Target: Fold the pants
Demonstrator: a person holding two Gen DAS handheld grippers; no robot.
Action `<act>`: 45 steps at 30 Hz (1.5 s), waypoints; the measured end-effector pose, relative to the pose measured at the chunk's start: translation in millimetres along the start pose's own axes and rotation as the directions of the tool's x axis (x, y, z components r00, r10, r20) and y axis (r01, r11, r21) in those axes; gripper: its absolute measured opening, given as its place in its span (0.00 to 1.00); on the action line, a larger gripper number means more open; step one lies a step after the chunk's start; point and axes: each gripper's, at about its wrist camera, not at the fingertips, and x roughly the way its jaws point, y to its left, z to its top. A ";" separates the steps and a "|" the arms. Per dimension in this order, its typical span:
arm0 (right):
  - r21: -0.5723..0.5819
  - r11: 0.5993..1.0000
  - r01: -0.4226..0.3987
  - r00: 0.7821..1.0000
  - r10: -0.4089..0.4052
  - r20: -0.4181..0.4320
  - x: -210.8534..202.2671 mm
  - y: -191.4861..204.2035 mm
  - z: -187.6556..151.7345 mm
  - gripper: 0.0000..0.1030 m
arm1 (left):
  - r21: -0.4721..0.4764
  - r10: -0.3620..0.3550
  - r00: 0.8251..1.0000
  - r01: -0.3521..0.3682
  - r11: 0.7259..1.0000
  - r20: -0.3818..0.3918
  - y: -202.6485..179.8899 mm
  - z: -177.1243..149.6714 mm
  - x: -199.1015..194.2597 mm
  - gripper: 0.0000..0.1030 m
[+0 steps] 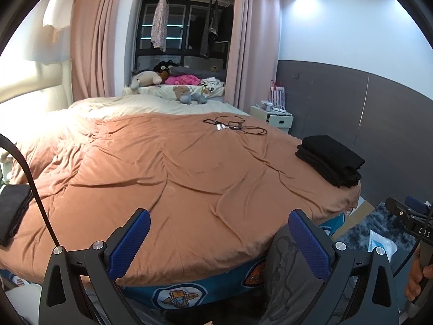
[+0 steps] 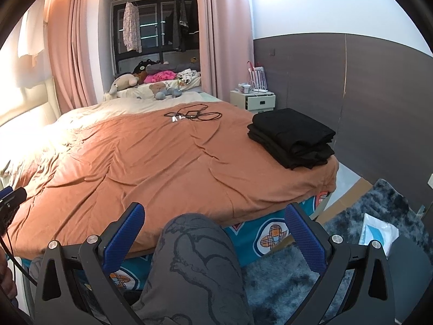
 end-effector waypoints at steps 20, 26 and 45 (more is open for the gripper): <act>-0.012 1.000 -0.003 1.000 0.003 -0.011 3.0 -3.7 1.4 1.00 | -0.019 -0.009 1.000 0.009 1.000 -0.007 3.1 -4.8 -2.1 1.00; -0.015 1.000 -0.003 1.000 0.002 -0.010 3.3 -6.0 1.9 1.00 | -0.018 -0.010 1.000 0.010 1.000 -0.006 2.9 -4.8 -2.6 1.00; -0.018 1.000 -0.006 1.000 0.005 -0.013 6.1 -12.3 4.3 1.00 | -0.015 -0.011 1.000 0.010 1.000 -0.009 1.9 -10.1 -3.2 1.00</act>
